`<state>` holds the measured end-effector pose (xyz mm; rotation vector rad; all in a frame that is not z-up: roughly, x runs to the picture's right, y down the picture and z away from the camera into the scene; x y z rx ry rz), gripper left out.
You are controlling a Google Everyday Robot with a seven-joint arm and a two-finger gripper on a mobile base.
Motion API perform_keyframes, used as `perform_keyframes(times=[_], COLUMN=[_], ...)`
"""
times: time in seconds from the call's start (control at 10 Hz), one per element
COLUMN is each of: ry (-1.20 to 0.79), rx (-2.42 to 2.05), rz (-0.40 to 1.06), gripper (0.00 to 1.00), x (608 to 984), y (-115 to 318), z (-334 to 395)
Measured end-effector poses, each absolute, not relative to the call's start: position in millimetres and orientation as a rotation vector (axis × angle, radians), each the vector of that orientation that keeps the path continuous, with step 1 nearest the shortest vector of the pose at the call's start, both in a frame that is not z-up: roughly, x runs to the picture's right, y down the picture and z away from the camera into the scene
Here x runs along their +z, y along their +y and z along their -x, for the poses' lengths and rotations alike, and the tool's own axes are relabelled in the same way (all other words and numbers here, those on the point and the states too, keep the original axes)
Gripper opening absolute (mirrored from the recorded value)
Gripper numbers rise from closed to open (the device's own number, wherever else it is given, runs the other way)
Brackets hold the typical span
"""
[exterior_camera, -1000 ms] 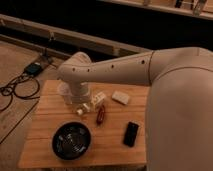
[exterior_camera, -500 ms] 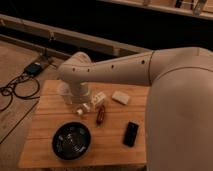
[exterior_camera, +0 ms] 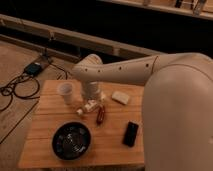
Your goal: Place the pepper on the white sponge
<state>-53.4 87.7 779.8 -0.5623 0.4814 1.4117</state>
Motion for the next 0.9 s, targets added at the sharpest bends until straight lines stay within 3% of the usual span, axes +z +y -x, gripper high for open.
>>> perform_keyframes(times=[0.9], ry=[0.502], rx=[1.450], rz=[0.548], gripper=[0.65], x=[871.9], y=[125.0], z=[10.7])
